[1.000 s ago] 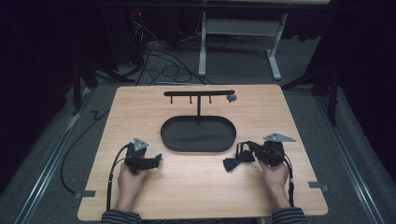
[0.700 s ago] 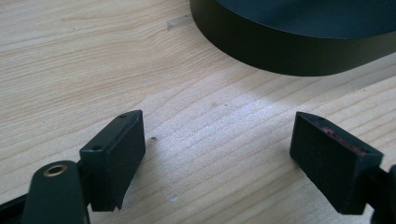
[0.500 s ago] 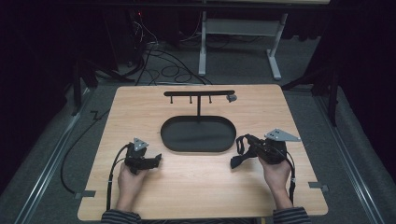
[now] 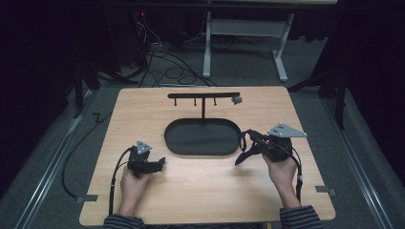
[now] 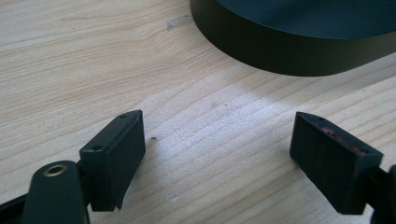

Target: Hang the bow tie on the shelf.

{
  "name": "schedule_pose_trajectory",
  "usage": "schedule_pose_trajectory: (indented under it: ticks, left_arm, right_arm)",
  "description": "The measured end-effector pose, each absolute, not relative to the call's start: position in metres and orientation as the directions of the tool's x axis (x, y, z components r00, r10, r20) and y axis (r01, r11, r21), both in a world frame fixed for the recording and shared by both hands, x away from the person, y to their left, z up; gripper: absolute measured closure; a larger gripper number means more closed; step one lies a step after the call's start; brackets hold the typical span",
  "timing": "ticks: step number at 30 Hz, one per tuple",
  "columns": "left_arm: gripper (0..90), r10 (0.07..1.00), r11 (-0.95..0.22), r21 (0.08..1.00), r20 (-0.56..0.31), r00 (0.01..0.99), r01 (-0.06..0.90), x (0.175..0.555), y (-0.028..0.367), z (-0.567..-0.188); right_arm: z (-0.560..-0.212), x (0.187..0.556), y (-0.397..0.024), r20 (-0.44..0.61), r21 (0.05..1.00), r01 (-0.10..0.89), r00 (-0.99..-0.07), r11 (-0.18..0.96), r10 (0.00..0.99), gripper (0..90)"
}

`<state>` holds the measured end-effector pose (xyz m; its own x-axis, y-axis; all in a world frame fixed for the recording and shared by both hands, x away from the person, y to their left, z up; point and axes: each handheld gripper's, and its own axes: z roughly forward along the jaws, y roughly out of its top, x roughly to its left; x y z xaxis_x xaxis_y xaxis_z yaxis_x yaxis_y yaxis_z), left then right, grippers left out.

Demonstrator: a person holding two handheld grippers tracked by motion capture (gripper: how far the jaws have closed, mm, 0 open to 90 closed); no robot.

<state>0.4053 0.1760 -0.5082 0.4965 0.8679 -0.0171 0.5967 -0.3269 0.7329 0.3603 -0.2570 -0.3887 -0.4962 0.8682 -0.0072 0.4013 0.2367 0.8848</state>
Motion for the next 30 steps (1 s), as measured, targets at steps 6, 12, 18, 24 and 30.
schedule_pose_trajectory:
  ticks: [6, 12, 18, 24, 30]
  left_arm:
    - [18.6, 0.868, -0.326, 0.733, -0.017, 0.496, 0.597, 0.405, 0.176, -0.508]
    - [18.5, 0.867, -0.329, 0.732, -0.016, 0.497, 0.597, 0.405, 0.176, -0.508]
    - [18.5, 0.867, -0.329, 0.732, -0.016, 0.498, 0.597, 0.405, 0.176, -0.508]
    - [18.5, 0.867, -0.33, 0.732, -0.016, 0.498, 0.597, 0.405, 0.176, -0.508]
    - [18.5, 0.867, -0.329, 0.732, -0.016, 0.498, 0.597, 0.405, 0.176, -0.508]
  right_arm:
    - [-0.38, 0.365, -0.249, -0.024, 0.892, 0.375, -0.515, 0.251, 0.857, 85.7]
    - [-0.372, 0.368, -0.245, -0.034, 0.894, 0.365, -0.526, 0.262, 0.85, 85.7]
    - [-0.369, 0.372, -0.243, -0.036, 0.889, 0.37, -0.529, 0.268, 0.848, 85.7]
    - [-0.367, 0.378, -0.243, -0.015, 0.9, 0.358, -0.544, 0.248, 0.839, 85.7]
    - [-0.357, 0.383, -0.239, -0.053, 0.899, 0.339, -0.544, 0.278, 0.837, 85.8]
